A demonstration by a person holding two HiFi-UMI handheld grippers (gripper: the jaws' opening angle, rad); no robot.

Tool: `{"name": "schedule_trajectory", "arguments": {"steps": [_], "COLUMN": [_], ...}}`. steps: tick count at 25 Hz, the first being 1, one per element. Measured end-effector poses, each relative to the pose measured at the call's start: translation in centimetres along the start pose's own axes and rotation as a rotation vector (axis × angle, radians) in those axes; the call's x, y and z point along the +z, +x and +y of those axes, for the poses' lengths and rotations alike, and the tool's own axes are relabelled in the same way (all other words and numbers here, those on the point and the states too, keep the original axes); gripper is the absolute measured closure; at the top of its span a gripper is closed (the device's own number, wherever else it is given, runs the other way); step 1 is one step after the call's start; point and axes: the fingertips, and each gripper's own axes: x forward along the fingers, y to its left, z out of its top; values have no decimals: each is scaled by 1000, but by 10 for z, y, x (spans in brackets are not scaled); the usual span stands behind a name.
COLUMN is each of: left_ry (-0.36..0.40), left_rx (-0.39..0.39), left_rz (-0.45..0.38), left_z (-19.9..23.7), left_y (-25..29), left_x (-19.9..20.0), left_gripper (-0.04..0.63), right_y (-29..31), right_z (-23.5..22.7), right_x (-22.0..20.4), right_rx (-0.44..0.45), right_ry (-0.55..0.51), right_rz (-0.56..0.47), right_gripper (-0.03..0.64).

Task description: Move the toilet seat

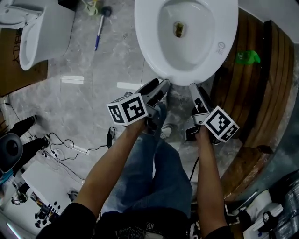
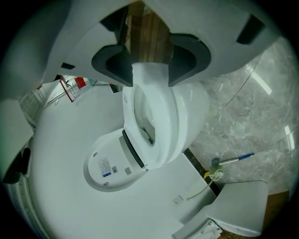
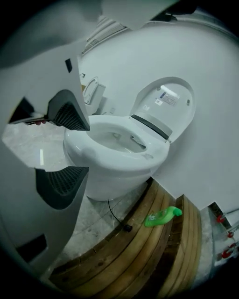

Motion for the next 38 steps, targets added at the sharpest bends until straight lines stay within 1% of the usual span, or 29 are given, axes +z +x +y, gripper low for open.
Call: {"name": "schedule_trajectory", "arguments": {"steps": [3, 6, 10, 12, 14, 16, 18, 21, 23, 27, 29, 33, 36, 38], "left_ry": [-8, -27, -5, -14, -42, -72, -86, -101, -111, -128, -137, -151, -158, -153], "left_rx": [-15, -27, -31, -37, -35, -26, -25, -28, -34, -41, -46, -64, -72, -80], "left_rz": [-3, 1, 31, 36, 34, 30, 30, 27, 23, 28, 29, 23, 21, 21], "left_z": [5, 8, 11, 12, 13, 16, 16, 14, 10, -2, -11, -31, -43, -55], "left_y": [7, 13, 22, 27, 31, 32, 31, 28, 25, 16, 10, -4, -12, -17], "left_x": [3, 6, 6, 7, 8, 9, 8, 9, 10, 13, 15, 19, 25, 32], "left_gripper": [363, 362, 362, 362, 363, 379, 394, 403, 407, 411, 414, 417, 420, 420], "right_y": [6, 15, 23, 26, 29, 30, 28, 24, 20, 10, 3, -17, -25, -32], "right_z": [-7, -10, -12, -15, -16, -19, -22, -23, -19, -3, 3, 8, 24, 32], "right_x": [4, 4, 6, 7, 9, 10, 11, 11, 12, 16, 18, 23, 29, 35], "right_rx": [4, 11, 15, 15, 28, 62, 89, 84, 97, 135, 129, 79, 108, 115], "right_ry": [46, 72, 91, 106, 148, 217, 258, 258, 259, 299, 302, 274, 304, 301], "right_rz": [-15, -5, -1, 1, 0, -6, -11, -3, -4, -13, -12, 1, -4, -10], "right_gripper": [385, 385, 385, 385, 387, 400, 419, 426, 431, 437, 440, 446, 453, 459]}}
